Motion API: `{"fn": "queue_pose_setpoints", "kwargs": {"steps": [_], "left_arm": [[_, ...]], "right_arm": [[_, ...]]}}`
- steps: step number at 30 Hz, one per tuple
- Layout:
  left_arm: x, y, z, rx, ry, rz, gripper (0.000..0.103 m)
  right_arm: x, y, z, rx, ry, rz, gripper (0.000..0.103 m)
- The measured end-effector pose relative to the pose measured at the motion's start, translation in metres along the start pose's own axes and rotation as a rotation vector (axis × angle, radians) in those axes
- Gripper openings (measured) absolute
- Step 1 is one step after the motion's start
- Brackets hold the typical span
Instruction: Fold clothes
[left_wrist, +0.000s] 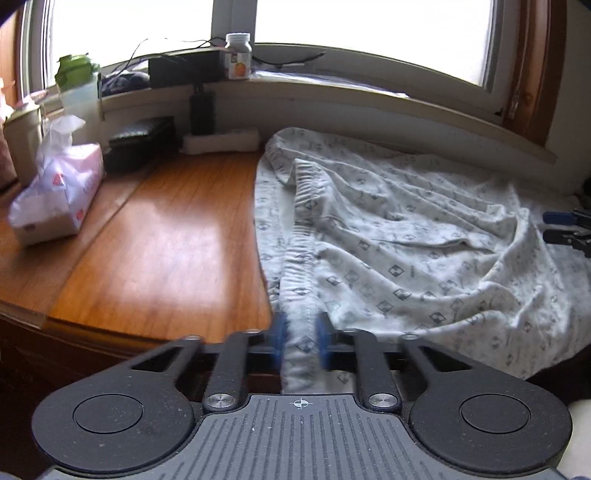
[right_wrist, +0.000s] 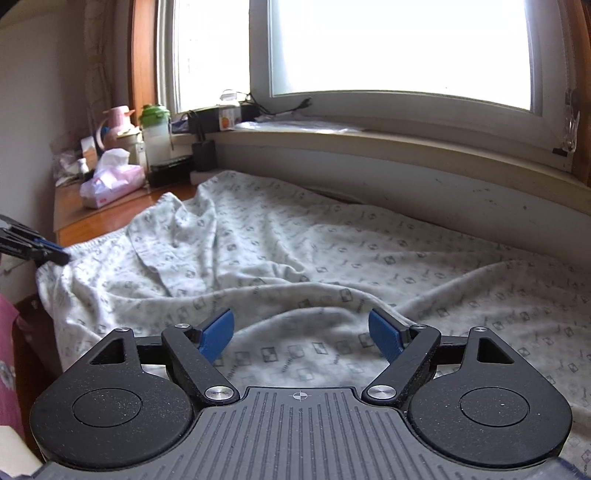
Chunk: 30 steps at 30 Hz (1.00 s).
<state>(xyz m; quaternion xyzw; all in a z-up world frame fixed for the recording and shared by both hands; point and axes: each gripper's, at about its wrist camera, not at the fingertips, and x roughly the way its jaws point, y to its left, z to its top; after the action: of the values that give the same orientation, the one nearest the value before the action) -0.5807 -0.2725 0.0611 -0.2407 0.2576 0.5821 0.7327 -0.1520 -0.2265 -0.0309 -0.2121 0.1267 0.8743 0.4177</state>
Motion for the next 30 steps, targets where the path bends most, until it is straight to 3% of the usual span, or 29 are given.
{"fn": "queue_pose_setpoints", "kwargs": {"steps": [3,7,9,11,13,16,20,24,26,27,29,30], "left_arm": [[-0.012,0.009,0.004,0.003,-0.004,0.038,0.006],[-0.018,0.019,0.011,-0.021,-0.006,0.040,0.025],[-0.015,0.015,0.022,-0.005,-0.019,0.051,0.026],[-0.003,0.011,0.039,0.001,-0.037,0.034,0.041],[0.010,0.007,0.056,0.004,-0.054,0.014,0.049],[0.045,0.005,0.087,0.006,-0.057,-0.022,0.051],[0.102,0.013,0.126,-0.025,-0.038,-0.016,0.053],[0.148,0.025,0.145,-0.078,0.044,-0.049,0.048],[0.159,0.021,0.147,-0.064,0.066,-0.078,0.039],[0.162,0.019,0.147,-0.055,0.072,-0.091,0.034],[0.164,0.012,0.149,-0.007,0.072,-0.089,0.003],[0.161,0.009,0.151,0.011,0.050,-0.067,0.003]], "right_arm": [[-0.002,-0.006,0.000,0.005,-0.009,-0.015,0.080],[-0.003,-0.015,-0.001,0.017,-0.011,-0.024,0.081],[-0.003,-0.018,-0.001,0.032,-0.010,-0.019,0.081],[-0.003,-0.019,-0.002,0.037,-0.009,-0.011,0.082],[-0.001,-0.019,-0.003,0.039,0.001,-0.011,0.082],[0.001,-0.017,-0.003,0.039,0.011,-0.010,0.082],[0.002,-0.023,-0.003,0.071,0.018,0.010,0.083],[0.001,-0.028,-0.004,0.108,0.014,0.021,0.083],[0.001,-0.030,-0.004,0.120,0.011,0.026,0.083],[0.001,-0.030,-0.004,0.122,0.012,0.028,0.083],[0.001,-0.031,-0.004,0.123,0.014,0.036,0.083],[0.001,-0.031,-0.004,0.123,0.015,0.039,0.083]]}}
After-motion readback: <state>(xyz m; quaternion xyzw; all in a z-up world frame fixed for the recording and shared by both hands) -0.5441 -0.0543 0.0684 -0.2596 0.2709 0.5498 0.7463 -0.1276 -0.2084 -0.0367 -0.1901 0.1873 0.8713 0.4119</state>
